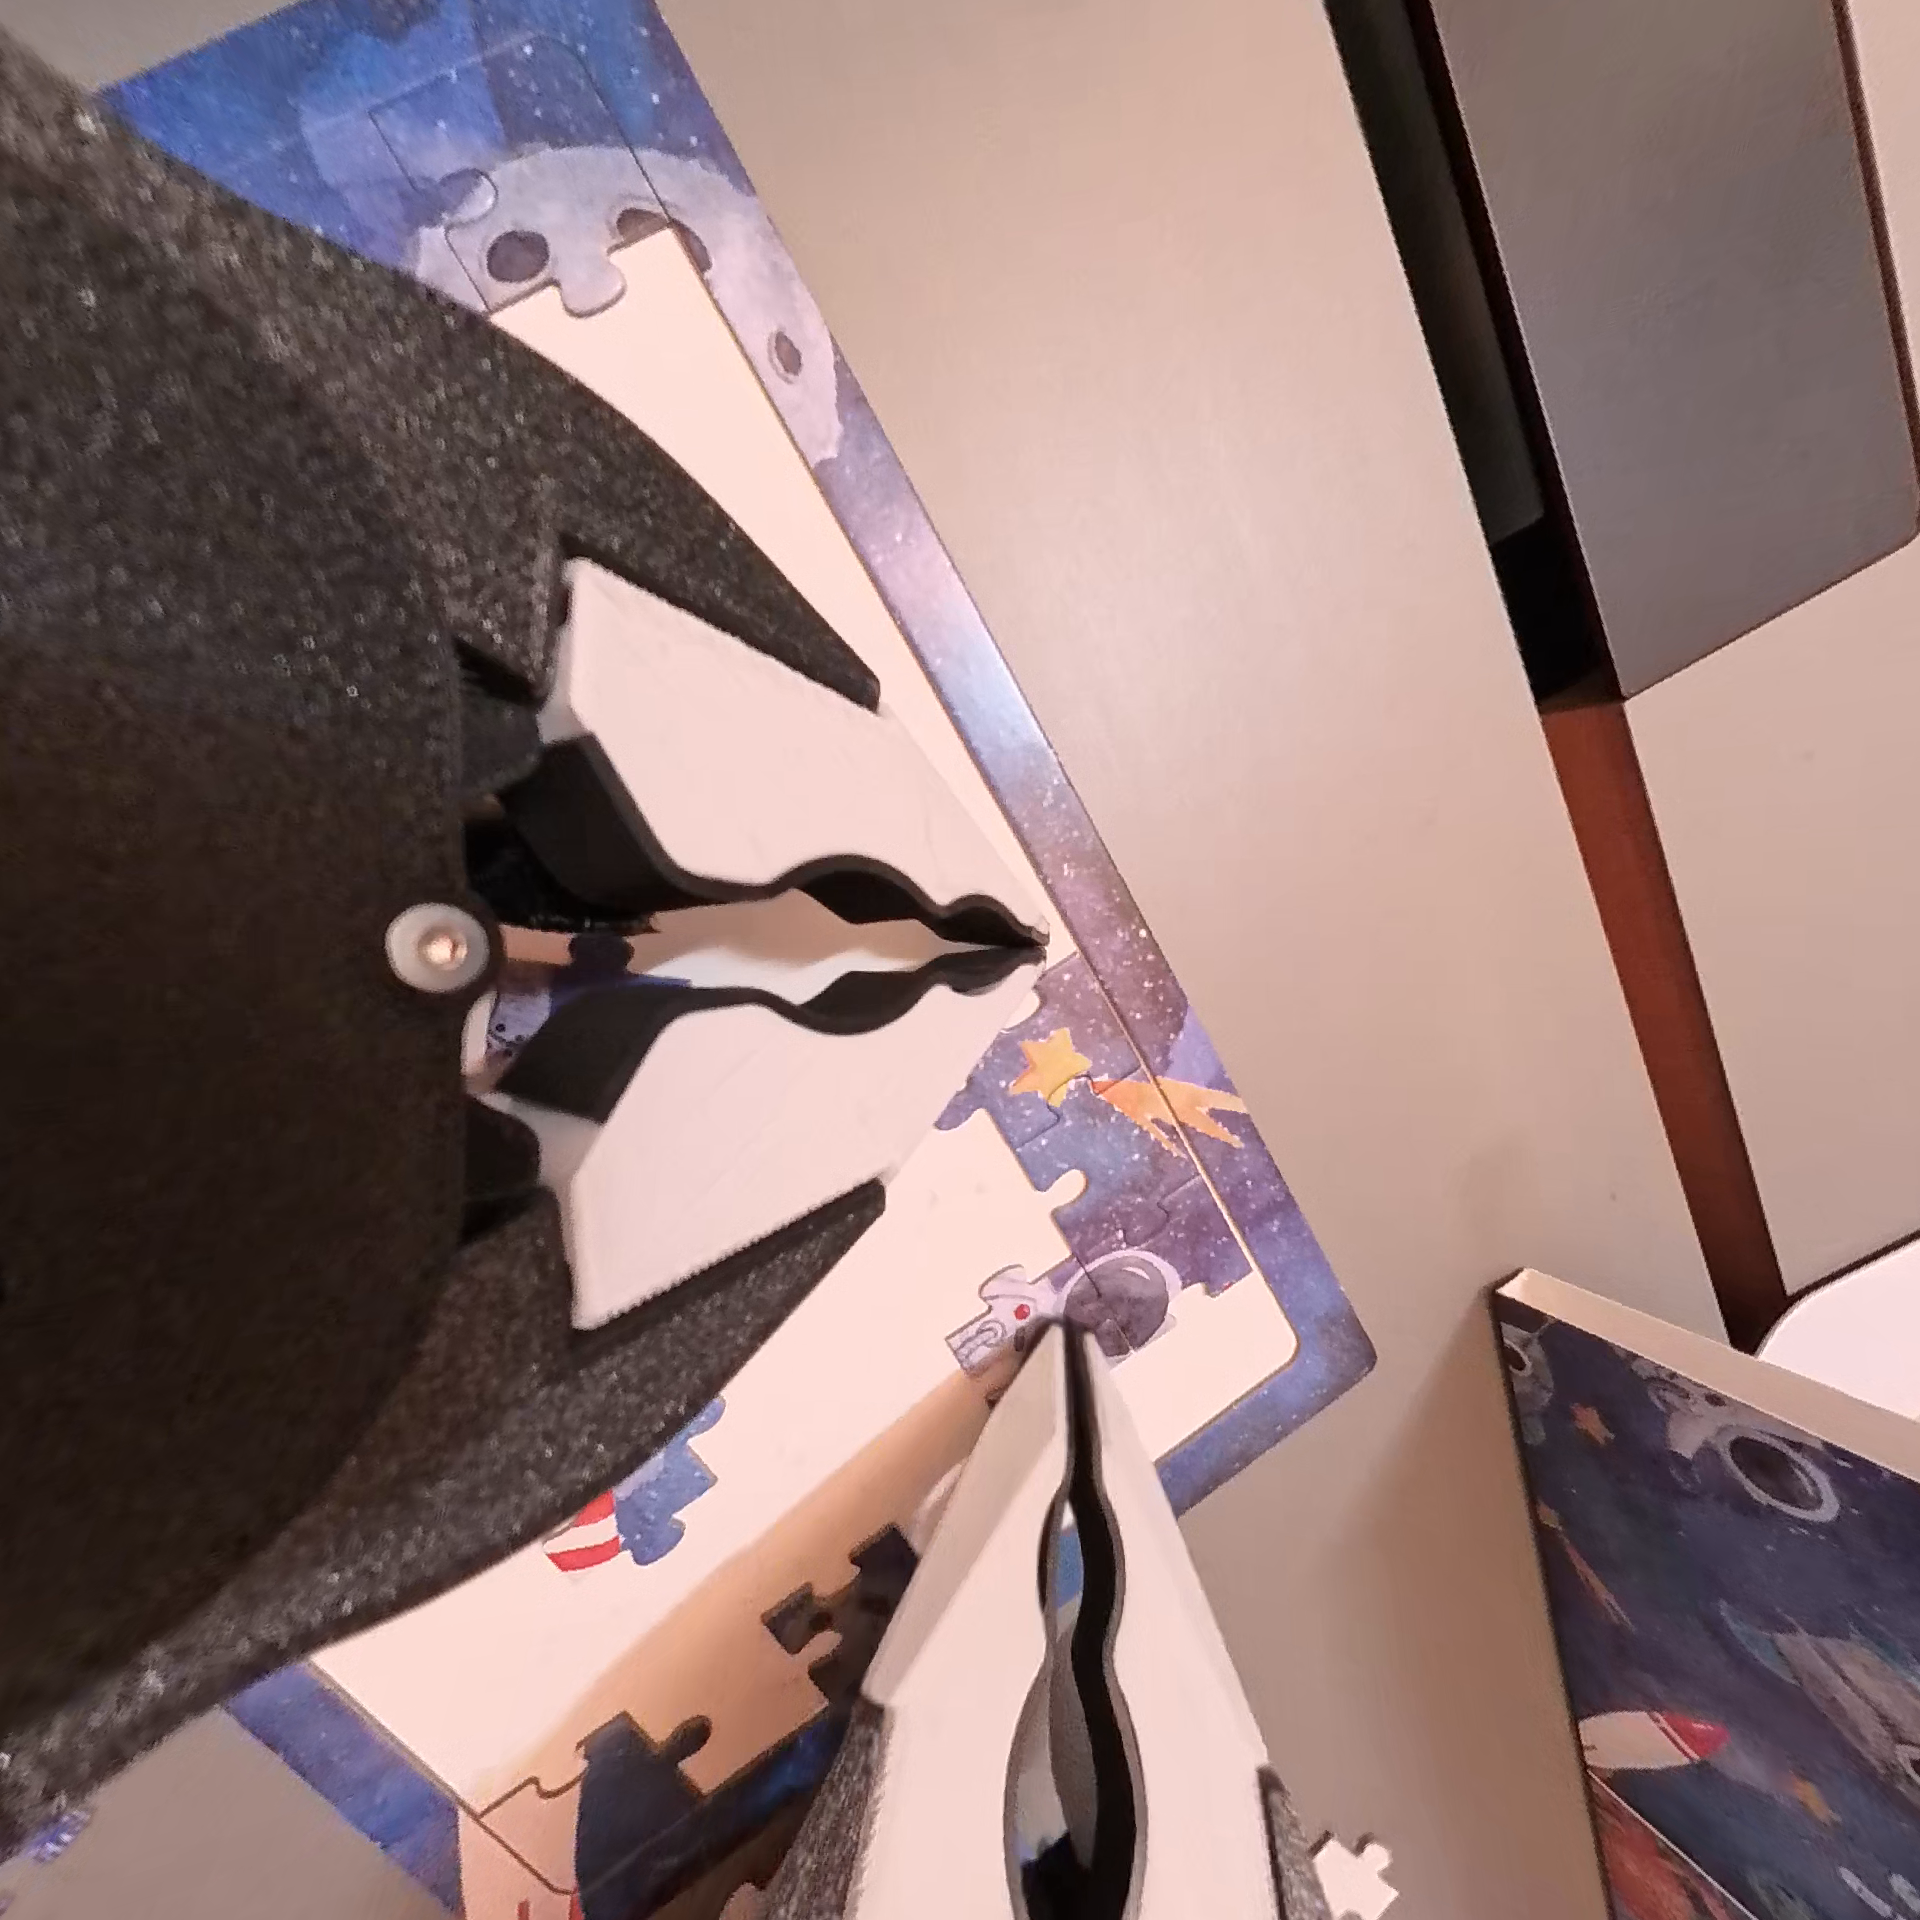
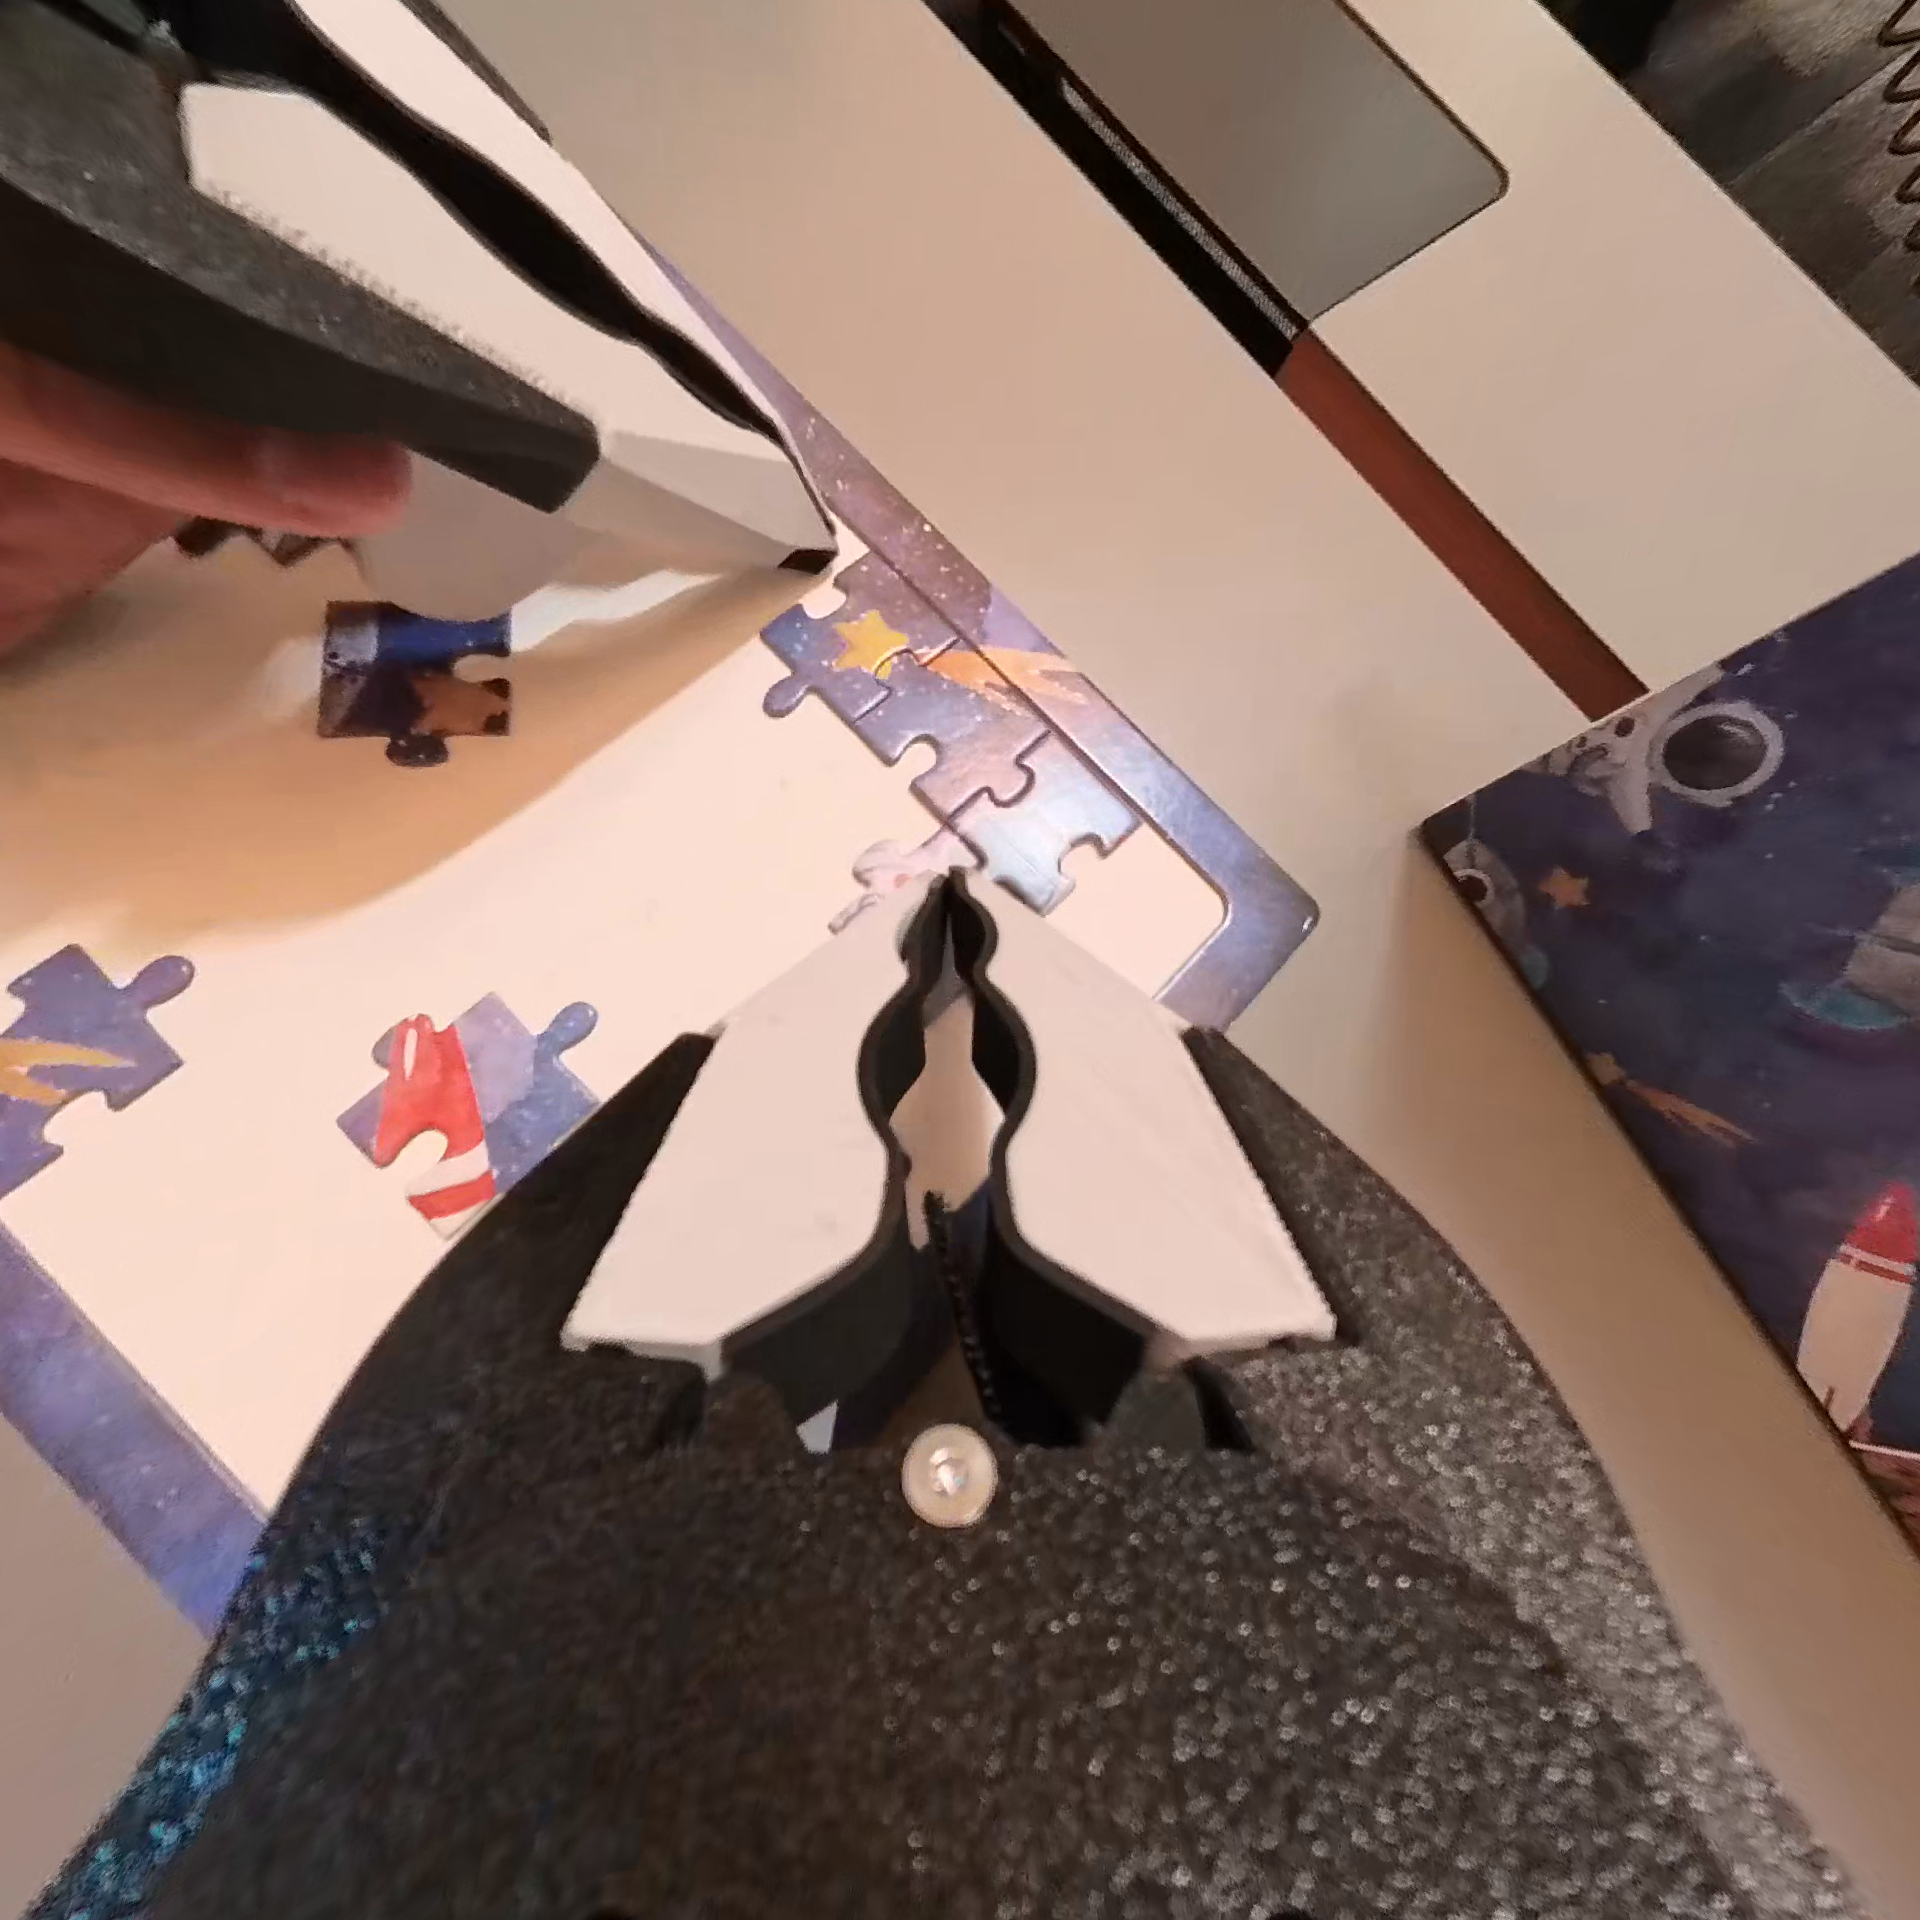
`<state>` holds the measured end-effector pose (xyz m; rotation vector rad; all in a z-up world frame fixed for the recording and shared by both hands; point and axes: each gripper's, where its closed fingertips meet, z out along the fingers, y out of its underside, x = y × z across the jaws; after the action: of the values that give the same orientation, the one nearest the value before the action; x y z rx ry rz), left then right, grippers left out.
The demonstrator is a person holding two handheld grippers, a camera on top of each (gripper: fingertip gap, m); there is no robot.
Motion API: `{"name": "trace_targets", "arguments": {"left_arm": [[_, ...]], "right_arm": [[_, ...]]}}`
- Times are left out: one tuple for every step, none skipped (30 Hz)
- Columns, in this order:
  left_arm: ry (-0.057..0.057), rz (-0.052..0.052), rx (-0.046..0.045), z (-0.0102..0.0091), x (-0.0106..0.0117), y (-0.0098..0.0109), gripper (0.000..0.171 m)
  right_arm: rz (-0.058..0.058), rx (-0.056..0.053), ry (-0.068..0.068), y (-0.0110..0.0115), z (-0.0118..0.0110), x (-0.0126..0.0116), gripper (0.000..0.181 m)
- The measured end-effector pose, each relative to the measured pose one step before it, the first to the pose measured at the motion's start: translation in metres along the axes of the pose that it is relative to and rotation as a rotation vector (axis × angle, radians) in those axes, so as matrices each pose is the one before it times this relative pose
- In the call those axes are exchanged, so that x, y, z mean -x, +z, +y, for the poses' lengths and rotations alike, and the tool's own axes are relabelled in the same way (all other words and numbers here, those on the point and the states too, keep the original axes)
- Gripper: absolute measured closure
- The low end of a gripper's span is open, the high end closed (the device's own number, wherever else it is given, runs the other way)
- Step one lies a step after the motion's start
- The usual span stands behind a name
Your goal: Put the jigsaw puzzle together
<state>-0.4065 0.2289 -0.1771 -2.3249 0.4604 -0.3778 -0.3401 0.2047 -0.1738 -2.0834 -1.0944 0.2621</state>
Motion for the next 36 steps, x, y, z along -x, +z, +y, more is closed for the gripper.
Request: {"name": "trace_targets", "arguments": {"left_arm": [[0.0000, 0.0007, -0.00025, -0.00024, 0.00003, 0.00020, 0.171], [0.0008, 0.0000, -0.00056, -0.00019, -0.00008, 0.00018, 0.171], [0.0009, 0.0001, -0.00093, -0.00026, -0.00018, 0.00024, 0.171], [0.0016, 0.0000, -0.00048, -0.00019, -0.00036, 0.00040, 0.171], [0.0024, -0.0003, -0.00022, -0.00023, -0.00028, 0.00031, 0.171], [0.0022, 0.0004, -0.00012, -0.00029, -0.00040, 0.00024, 0.171], [0.0010, 0.0001, 0.00008, -0.00023, -0.00025, 0.00044, 0.171], [0.0003, 0.0000, -0.00034, -0.00034, -0.00021, 0.00036, 0.171], [0.0005, -0.0001, 0.00037, -0.00037, -0.00009, 0.00043, 0.171], [0.0018, 0.0002, 0.00060, -0.00043, -0.00008, 0.00052, 0.171], [0.0020, 0.0010, 0.00065, -0.00045, -0.00028, 0.00055, 0.171], [0.0020, 0.0010, 0.00098, -0.00033, -0.00032, 0.00047, 0.171], [0.0026, -0.0001, 0.00118, -0.00022, -0.00013, 0.00023, 0.171], [0.0022, -0.0004, 0.00049, -0.00018, -0.00015, 0.00028, 0.171], [0.0010, 0.0001, 0.00009, -0.00012, -0.00016, 0.00017, 0.171], [-0.0003, 0.0002, -0.00008, -0.00004, -0.00013, 0.00005, 0.171], [-0.0008, -0.0003, 0.00012, 0.00002, -0.00001, -0.00001, 0.171], [0.0006, -0.0003, 0.00048, 0.00004, -0.00006, -0.00012, 0.171], [0.0015, -0.0008, 0.00058, 0.00003, -0.00002, -0.00009, 0.171], [0.0017, -0.0016, 0.00075, 0.00007, 0.00015, -0.00027, 0.171], [0.0036, -0.0039, 0.00111, 0.00011, 0.00044, -0.00069, 0.171], [0.0051, -0.0080, -0.00182, -0.00052, 0.00148, -0.00133, 0.171], [0.0035, -0.0088, -0.00482, -0.00102, 0.00208, -0.00214, 0.171], [-0.0006, -0.0063, -0.00601, -0.00141, 0.00249, -0.00268, 0.171], [-0.0062, -0.0031, -0.00754, -0.00149, 0.00273, -0.00315, 0.171], [-0.0117, -0.0004, -0.00954, -0.00176, 0.00278, -0.00317, 0.171], [-0.0147, 0.0044, -0.00882, -0.00157, 0.00206, -0.00299, 0.171], [-0.0138, 0.0075, -0.00765, -0.00135, 0.00103, -0.00268, 0.171], [-0.0091, 0.0055, -0.00759, -0.00150, 0.00042, -0.00266, 0.171], [-0.0029, -0.0010, -0.00666, -0.00155, 0.00064, -0.00279, 0.171], [0.0032, -0.0069, -0.00526, -0.00170, 0.00056, -0.00330, 0.171], [0.0076, -0.0095, -0.00387, -0.00174, 0.00016, -0.00400, 0.171], [0.0088, -0.0115, -0.00387, -0.00172, -0.00023, -0.00484, 0.171], [0.0075, -0.0130, -0.00350, -0.00141, -0.00064, -0.00591, 0.170], [0.0062, -0.0152, -0.00298, -0.00102, -0.00094, -0.00678, 0.168], [0.0064, -0.0159, -0.00288, -0.00047, -0.00160, -0.00742, 0.167]], "right_arm": [[0.0026, 0.0015, 0.0056, 0.00100, -0.00056, -0.00081, 0.181], [0.0008, 0.0012, 0.0065, 0.00088, -0.00039, -0.00081, 0.181], [-0.0013, 0.0008, 0.0066, 0.00081, -0.00036, -0.00049, 0.181], [0.0000, 0.0004, 0.0059, 0.00048, -0.00039, -0.00059, 0.181], [0.0017, 0.0009, 0.0029, 0.00048, -0.00016, -0.00057, 0.181], [0.0010, 0.0006, 0.0009, 0.00039, -0.00016, -0.00031, 0.181], [0.0011, 0.0009, -0.0001, 0.00019, -0.00011, -0.00026, 0.181], [0.0026, 0.0013, 0.0009, 0.00027, -0.00013, -0.00055, 0.181], [0.0019, 0.0011, 0.0024, 0.00024, -0.00010, -0.00041, 0.181], [0.0021, 0.0008, 0.0010, 0.00018, 0.00010, -0.00057, 0.181], [0.0021, 0.0011, 0.0036, -0.00007, 0.00013, -0.00069, 0.181], [0.0007, 0.0004, 0.0047, 0.00001, 0.00016, -0.00047, 0.181], [-0.0001, -0.0006, 0.0018, 0.00001, 0.00004, -0.00034, 0.181], [0.0000, -0.0001, 0.0023, 0.00003, 0.00007, -0.00040, 0.181], [0.0000, -0.0006, 0.0031, -0.00012, -0.00011, -0.00030, 0.181], [0.0022, -0.0003, 0.0011, -0.00009, -0.00001, -0.00058, 0.181], [0.0052, -0.0023, 0.0007, -0.00038, -0.00044, -0.00100, 0.181], [0.0026, -0.0075, 0.0005, -0.00091, -0.00129, -0.00058, 0.181], [-0.0014, -0.0073, 0.0027, -0.00103, -0.00124, -0.00023, 0.181], [-0.0016, -0.0020, 0.0054, -0.00099, -0.00065, -0.00059, 0.181], [0.0009, -0.0027, 0.0022, -0.00131, -0.00052, -0.00128, 0.181], [0.0029, -0.0011, 0.0020, -0.00217, -0.00033, -0.00211, 0.181], [-0.0008, 0.0009, 0.0037, -0.00314, 0.00014, -0.00207, 0.181], [0.0019, -0.0020, 0.0041, -0.00471, -0.00026, -0.00322, 0.181], [0.0017, -0.0066, 0.0095, -0.00651, -0.00103, -0.00423, 0.181], [-0.0106, -0.0070, 0.0163, -0.00773, -0.00125, -0.00310, 0.181], [-0.0226, -0.0032, 0.0180, -0.00840, -0.00057, -0.00149, 0.181], [-0.0358, 0.0048, 0.0165, -0.00842, 0.00119, 0.00096, 0.181], [-0.0422, 0.0186, 0.0123, -0.00815, 0.00383, 0.00305, 0.181], [-0.0177, 0.0113, 0.0046, -0.00857, 0.00356, 0.00144, 0.181], [0.0100, -0.0052, -0.0030, -0.00953, 0.00237, -0.00092, 0.181], [0.0137, -0.0089, -0.0037, -0.01009, 0.00271, -0.00049, 0.181], [-0.0038, -0.0039, 0.0004, -0.01047, 0.00398, 0.00265, 0.181], [-0.0072, -0.0029, 0.0022, -0.01165, 0.00456, 0.00324, 0.181], [0.0087, -0.0107, 0.0040, -0.01307, 0.00404, 0.00044, 0.180], [0.0167, -0.0110, 0.0070, -0.01427, 0.00422, -0.00182, 0.180]]}}
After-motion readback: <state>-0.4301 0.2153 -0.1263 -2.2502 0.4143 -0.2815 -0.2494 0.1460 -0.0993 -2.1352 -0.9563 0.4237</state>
